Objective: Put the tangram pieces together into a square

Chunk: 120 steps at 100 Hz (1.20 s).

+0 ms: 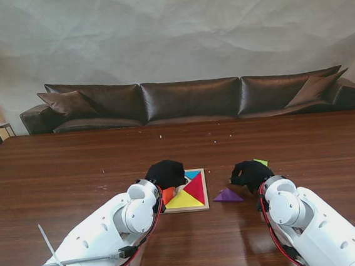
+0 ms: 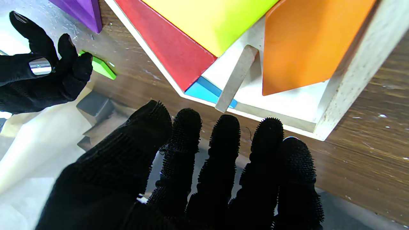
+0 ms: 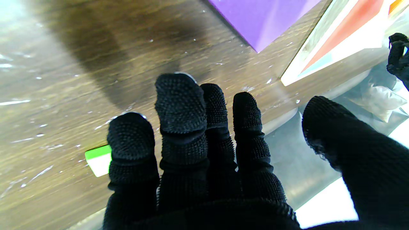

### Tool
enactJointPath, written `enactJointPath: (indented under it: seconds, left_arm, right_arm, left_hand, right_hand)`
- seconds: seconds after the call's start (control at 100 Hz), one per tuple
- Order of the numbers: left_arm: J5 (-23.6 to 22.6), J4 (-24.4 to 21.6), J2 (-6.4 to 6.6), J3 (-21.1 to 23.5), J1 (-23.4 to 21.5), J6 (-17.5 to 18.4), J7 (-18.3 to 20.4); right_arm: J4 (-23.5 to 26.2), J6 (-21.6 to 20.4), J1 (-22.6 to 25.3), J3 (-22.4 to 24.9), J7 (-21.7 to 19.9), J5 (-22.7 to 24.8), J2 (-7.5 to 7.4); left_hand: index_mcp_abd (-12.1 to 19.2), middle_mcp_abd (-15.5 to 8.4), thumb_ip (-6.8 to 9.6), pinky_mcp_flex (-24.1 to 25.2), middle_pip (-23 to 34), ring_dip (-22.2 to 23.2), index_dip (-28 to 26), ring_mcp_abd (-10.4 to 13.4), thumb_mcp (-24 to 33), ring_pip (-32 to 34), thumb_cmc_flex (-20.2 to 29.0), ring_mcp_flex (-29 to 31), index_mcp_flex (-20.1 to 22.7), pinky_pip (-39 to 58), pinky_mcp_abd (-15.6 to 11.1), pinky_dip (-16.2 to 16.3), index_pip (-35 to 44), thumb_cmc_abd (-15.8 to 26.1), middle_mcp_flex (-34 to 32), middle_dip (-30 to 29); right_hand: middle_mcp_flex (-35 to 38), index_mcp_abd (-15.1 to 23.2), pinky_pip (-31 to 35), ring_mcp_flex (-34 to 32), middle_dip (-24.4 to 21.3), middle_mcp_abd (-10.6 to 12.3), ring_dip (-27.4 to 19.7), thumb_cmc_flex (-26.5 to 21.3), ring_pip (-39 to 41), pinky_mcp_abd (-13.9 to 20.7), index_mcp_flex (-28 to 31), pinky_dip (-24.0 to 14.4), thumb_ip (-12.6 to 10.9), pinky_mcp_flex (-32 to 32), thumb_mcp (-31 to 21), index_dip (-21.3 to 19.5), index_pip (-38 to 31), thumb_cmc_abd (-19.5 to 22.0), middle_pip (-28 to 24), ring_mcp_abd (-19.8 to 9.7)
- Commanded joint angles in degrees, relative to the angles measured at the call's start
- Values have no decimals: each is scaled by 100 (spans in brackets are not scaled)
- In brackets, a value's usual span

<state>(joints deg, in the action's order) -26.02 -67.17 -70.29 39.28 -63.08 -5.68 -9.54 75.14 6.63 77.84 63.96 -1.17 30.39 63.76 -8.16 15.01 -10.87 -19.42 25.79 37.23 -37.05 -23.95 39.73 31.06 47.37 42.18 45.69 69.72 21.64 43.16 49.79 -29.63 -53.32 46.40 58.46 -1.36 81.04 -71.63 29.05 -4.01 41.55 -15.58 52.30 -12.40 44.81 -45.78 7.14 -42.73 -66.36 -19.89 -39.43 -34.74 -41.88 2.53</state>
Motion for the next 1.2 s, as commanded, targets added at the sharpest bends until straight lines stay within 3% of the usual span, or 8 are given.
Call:
enactJointPath:
  seconds: [0.0, 0.7, 1.19]
  left_arm:
    - [8, -1, -44, -9, 0, 26, 124]
    - [475, 219, -202, -150, 74, 298, 113]
    - [701, 129, -190, -138, 47, 386, 298]
  right_arm:
    - [-3, -18, 7, -18, -87, 1, 18]
    - [-57, -23, -24, -38, -87, -13, 21]
    - [-84, -30, -45, -53, -90, -24, 23]
  left_hand:
    - [-52, 86, 178, -67, -29, -81, -2, -167, -104, -87, 14, 156, 2, -78, 178, -22, -5, 179, 138, -48]
    - [-277, 224, 208, -86, -47, -170, 18, -243, -120, -175, 61, 212, 100, -188, 256, -167, -21, 284, 132, -94]
    - [-444, 335, 200, -10, -80, -210, 50, -284, -220, -236, 104, 144, 139, -381, 236, -323, -90, 362, 183, -145]
  right_hand:
    - [96, -34, 124, -109, -63, -84, 24, 131, 18, 35, 63, 57, -59, 44, 84, 13, -61, 109, -59, 5]
    - [88, -32, 127, -110, -63, -83, 24, 131, 19, 38, 67, 59, -59, 41, 83, 12, -56, 106, -56, 1]
    - [91, -29, 129, -112, -63, -85, 23, 132, 17, 51, 75, 63, -60, 32, 82, 11, -56, 110, -57, 1]
